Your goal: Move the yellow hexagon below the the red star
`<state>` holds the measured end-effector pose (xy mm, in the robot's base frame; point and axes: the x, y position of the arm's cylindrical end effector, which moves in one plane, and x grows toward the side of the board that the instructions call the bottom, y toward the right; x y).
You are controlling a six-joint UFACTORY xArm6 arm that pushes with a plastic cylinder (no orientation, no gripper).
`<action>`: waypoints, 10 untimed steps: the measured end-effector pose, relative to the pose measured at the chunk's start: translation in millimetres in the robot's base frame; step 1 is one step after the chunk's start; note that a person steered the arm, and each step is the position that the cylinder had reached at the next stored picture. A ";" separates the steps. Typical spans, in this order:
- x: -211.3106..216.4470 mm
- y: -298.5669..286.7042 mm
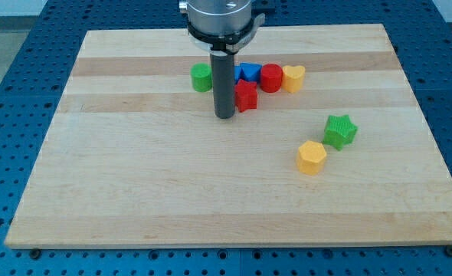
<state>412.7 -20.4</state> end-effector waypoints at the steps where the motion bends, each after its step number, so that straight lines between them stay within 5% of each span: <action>1: 0.0 -5.9; 4: 0.0 67.6; 6: 25.6 52.7; 8: 122.3 58.7; 10: 190.5 177.4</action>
<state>603.1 157.0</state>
